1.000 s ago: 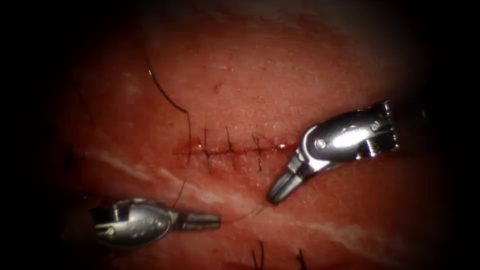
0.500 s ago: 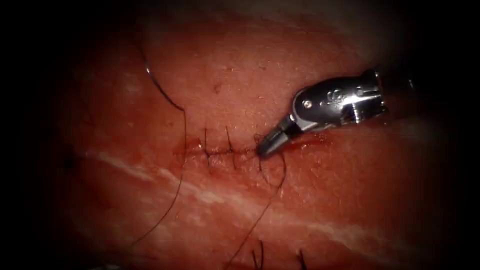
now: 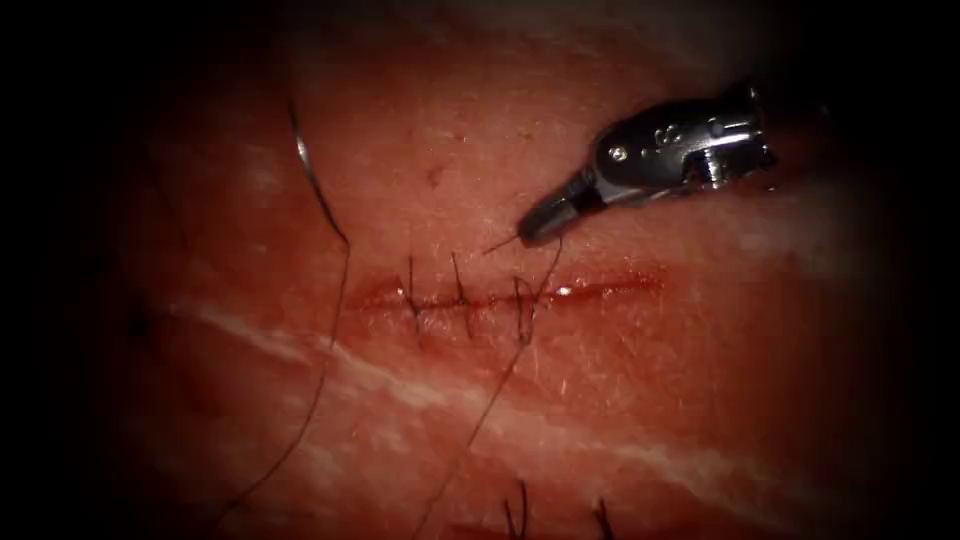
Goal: Wound Closure
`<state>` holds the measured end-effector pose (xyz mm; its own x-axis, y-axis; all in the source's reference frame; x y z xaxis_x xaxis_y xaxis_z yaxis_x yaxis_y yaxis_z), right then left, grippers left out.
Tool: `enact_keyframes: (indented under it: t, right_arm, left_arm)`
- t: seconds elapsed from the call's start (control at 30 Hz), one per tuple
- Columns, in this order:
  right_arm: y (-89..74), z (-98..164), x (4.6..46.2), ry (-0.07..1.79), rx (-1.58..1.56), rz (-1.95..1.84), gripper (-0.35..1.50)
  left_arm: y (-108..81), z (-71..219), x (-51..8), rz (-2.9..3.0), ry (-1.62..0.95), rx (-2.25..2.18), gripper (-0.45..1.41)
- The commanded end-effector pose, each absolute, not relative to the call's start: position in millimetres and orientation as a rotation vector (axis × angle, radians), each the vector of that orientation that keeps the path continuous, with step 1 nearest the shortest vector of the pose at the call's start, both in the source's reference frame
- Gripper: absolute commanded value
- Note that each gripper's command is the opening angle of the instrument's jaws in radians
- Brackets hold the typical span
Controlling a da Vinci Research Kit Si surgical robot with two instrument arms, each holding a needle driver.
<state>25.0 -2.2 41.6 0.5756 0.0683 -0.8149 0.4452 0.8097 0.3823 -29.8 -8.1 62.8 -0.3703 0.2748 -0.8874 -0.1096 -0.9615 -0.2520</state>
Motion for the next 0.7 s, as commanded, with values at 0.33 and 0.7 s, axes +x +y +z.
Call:
enact_keyframes:
  t: [0.33,0.7]
  right_arm:
    - [-0.2,42.6,25.5,0.975,0.479,-0.153,-0.35]
    - [2.8,44.8,26.2,0.996,0.387,-0.078,-0.35]
  left_arm:
    - [-10.5,63.9,-31.5,2.403,-0.229,-1.59,-0.45]
    - [-11.3,63.6,-31.1,2.402,-0.231,-1.59,-0.45]
